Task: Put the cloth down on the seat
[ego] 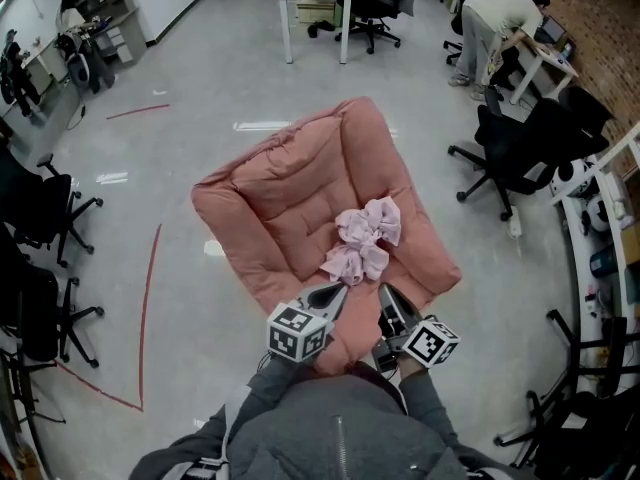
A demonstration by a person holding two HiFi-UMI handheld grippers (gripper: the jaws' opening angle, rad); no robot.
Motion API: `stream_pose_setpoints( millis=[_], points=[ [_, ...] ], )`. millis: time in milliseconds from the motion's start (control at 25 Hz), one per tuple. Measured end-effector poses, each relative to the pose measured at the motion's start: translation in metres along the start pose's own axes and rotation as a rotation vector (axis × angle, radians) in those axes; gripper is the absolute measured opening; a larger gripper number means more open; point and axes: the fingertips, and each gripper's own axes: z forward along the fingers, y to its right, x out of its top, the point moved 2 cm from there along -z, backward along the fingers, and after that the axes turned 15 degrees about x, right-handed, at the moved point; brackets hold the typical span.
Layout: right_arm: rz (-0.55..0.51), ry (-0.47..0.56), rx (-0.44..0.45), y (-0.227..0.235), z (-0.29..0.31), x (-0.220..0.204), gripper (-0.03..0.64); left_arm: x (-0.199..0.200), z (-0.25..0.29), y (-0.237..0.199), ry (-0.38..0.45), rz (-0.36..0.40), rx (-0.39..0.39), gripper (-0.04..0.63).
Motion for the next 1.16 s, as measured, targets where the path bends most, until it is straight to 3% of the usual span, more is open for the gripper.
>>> stream_pose_setpoints(
  millis=[320, 840, 1160],
  points=[
    [-0.089, -0.013, -0.127, 0.01, 0.003, 0.003, 0.011, 0.017, 0.0, -0.012, 0.054, 0.031, 0.025, 0.006],
    [-0.078, -0.086, -0.143, 0.012, 0.015, -0.022, 0.011, 0.003, -0.02, -0.03, 0.052, 0.0, 0.1, 0.006],
    [-0.099, -0.1, -0.147, 0.006, 0.01, -0.029, 0.011, -0.004, -0.029, -0.033, 0.059, -0.013, 0.106, 0.006]
  ],
)
